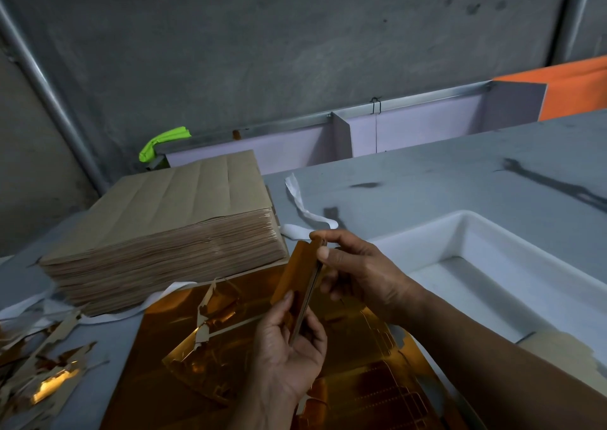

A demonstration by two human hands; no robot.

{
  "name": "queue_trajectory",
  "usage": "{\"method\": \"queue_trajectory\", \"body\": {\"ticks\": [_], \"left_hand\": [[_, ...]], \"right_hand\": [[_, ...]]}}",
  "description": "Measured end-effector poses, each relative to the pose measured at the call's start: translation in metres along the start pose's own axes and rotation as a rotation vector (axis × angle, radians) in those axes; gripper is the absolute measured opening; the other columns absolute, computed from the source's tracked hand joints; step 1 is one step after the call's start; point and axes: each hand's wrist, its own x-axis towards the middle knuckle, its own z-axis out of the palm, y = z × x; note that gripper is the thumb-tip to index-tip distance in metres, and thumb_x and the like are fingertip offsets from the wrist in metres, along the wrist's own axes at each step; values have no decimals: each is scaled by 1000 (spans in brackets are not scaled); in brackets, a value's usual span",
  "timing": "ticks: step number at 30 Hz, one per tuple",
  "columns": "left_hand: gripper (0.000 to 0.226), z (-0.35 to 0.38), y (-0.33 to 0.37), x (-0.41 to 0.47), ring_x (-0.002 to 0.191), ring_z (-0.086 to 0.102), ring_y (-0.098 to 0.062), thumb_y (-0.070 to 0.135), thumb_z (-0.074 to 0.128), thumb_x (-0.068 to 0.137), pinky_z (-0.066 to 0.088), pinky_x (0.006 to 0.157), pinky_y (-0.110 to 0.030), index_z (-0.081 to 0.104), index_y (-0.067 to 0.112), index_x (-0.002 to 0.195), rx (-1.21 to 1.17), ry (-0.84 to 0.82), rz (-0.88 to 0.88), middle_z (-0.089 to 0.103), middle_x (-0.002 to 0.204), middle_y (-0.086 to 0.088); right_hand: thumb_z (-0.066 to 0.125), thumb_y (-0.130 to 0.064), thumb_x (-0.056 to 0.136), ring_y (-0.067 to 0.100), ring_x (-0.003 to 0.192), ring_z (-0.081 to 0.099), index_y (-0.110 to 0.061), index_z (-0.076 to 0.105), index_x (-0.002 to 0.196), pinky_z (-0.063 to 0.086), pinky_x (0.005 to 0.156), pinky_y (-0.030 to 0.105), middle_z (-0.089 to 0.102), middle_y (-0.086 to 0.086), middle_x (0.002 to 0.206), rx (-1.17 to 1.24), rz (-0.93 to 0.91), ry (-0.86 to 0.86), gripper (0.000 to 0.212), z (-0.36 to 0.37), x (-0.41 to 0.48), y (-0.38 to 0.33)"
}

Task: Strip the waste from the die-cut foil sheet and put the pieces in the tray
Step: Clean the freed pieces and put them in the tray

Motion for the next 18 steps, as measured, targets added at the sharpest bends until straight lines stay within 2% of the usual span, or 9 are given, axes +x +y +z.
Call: {"method": "queue_trajectory", "body": {"ticks": [6,9,13,18], "left_hand": [[38,0,0,0,52,65,-16,15,75,69,52,47,-24,65,5,104,-14,-11,10,69,70,-11],[39,-1,1,1,53,64,-16,16,74,70,52,46,-24,66,4,106,-3,-9,16,69,70,-10],[40,-2,2,0,52,64,-16,15,75,69,51,46,-24,66,4,106,0,-6,12,69,70,-11],[37,-2,1,0,52,64,-16,15,75,70,51,45,-25,66,4,104,0,-14,12,69,70,-11]], "right_hand": [[69,-33,77,21,67,64,-20,63,121,52,58,28,68,-4,71,-12,-11,-1,47,0,-1,0],[68,-36,77,23,68,64,-22,64,122,52,58,29,68,-2,79,18,10,4,46,0,0,0],[62,-27,91,23,68,63,-18,66,119,51,57,29,66,2,83,21,21,17,30,0,2,1],[58,-22,96,21,68,63,-14,66,117,50,58,28,67,3,81,-7,19,8,24,0,1,0]]}}
